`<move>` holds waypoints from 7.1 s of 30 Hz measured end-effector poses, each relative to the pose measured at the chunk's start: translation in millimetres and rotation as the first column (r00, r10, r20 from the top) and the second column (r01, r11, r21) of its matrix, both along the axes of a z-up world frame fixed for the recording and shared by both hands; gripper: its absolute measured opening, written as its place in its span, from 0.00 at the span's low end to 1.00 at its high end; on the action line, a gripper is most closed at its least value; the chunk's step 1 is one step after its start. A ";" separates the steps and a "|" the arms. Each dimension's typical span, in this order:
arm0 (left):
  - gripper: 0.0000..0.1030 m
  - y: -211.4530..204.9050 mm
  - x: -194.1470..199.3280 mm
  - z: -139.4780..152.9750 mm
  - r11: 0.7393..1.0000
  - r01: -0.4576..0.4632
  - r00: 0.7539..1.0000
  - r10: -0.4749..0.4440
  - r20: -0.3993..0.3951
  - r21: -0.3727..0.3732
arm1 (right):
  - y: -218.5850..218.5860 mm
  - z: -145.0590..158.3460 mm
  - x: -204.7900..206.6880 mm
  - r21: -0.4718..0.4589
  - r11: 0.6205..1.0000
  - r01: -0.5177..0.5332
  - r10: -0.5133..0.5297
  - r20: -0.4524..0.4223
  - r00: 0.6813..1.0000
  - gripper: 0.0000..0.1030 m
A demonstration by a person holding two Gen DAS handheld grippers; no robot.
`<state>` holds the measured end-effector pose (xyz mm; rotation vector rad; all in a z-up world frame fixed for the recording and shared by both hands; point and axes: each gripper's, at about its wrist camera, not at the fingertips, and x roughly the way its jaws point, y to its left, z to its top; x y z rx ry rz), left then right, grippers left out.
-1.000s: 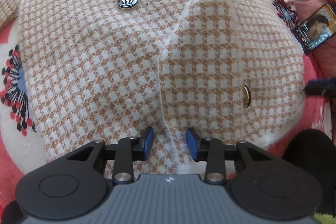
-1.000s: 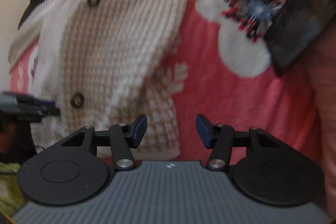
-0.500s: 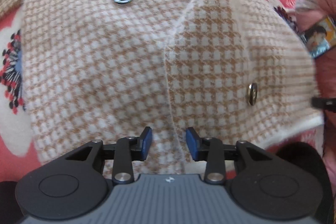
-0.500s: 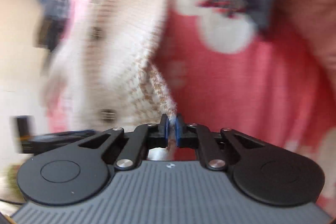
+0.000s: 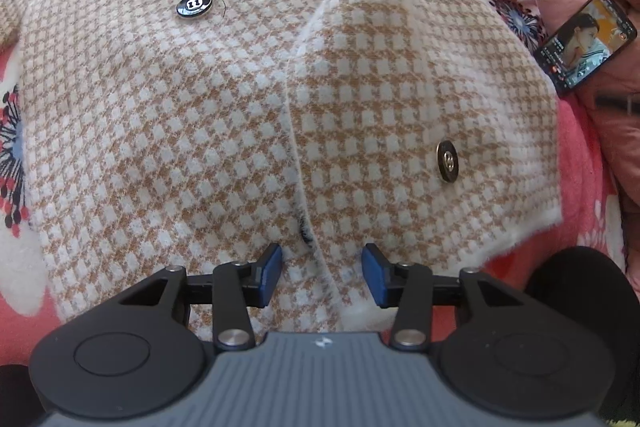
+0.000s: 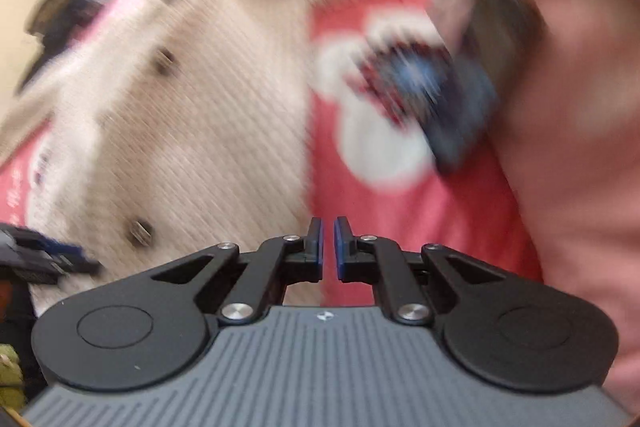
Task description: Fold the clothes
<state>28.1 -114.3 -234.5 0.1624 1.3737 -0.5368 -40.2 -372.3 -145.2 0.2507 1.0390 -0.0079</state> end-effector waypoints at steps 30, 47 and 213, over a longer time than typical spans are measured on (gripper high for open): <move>0.41 45.6 -28.2 -0.6 0.972 0.036 0.993 -0.008 0.118 -0.230 | 166.1 -67.6 322.6 -0.325 0.900 -0.290 0.295 -0.036 0.955 0.07; 0.09 51.8 -35.7 10.8 0.961 0.031 0.986 0.016 0.168 -0.273 | 8.8 -29.9 250.9 0.727 0.659 0.193 -0.446 0.171 0.879 0.06; 0.32 42.3 31.9 49.0 0.989 -0.146 0.989 0.146 -0.012 -0.015 | -272.0 -101.0 327.0 0.325 0.594 0.736 -0.780 0.005 0.626 0.09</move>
